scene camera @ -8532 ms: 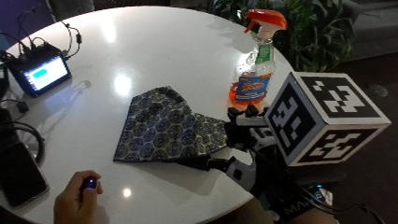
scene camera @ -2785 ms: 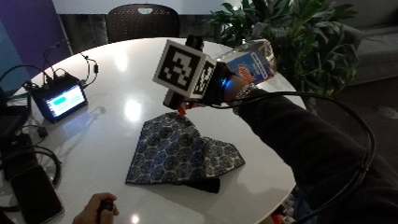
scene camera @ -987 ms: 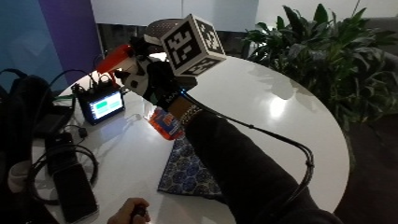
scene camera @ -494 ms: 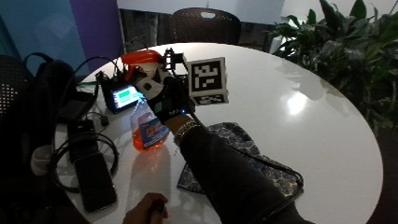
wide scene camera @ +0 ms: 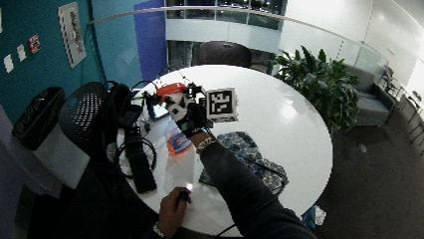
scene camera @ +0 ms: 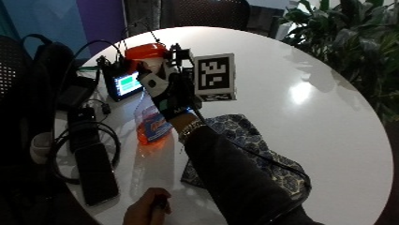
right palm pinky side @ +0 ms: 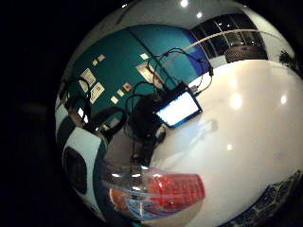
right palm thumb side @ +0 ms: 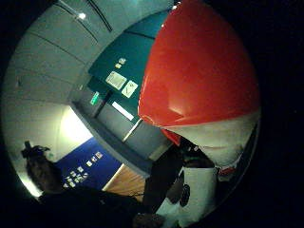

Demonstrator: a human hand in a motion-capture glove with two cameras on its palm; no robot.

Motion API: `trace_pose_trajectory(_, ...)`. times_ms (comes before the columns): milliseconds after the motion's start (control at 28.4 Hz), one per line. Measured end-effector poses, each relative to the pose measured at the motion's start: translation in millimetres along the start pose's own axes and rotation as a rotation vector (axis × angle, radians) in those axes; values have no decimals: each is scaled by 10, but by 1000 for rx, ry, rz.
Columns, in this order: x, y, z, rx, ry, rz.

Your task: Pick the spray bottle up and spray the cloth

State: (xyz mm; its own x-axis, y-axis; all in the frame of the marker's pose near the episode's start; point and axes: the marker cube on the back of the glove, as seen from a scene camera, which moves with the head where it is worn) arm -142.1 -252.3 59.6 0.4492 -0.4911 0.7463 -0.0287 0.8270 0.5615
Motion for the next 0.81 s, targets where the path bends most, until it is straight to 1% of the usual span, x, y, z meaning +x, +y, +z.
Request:
trace_pose_trajectory(247, -25, 53, -5, 25, 8, -20)
trace_pose_trajectory(458, 76, 256, 59, 8, 24, -2)
trace_pose_trajectory(635, 163, 434, 132, -34, 25, 60)
trace_pose_trajectory(811, 180, 526, 212, -114, 20, 145)
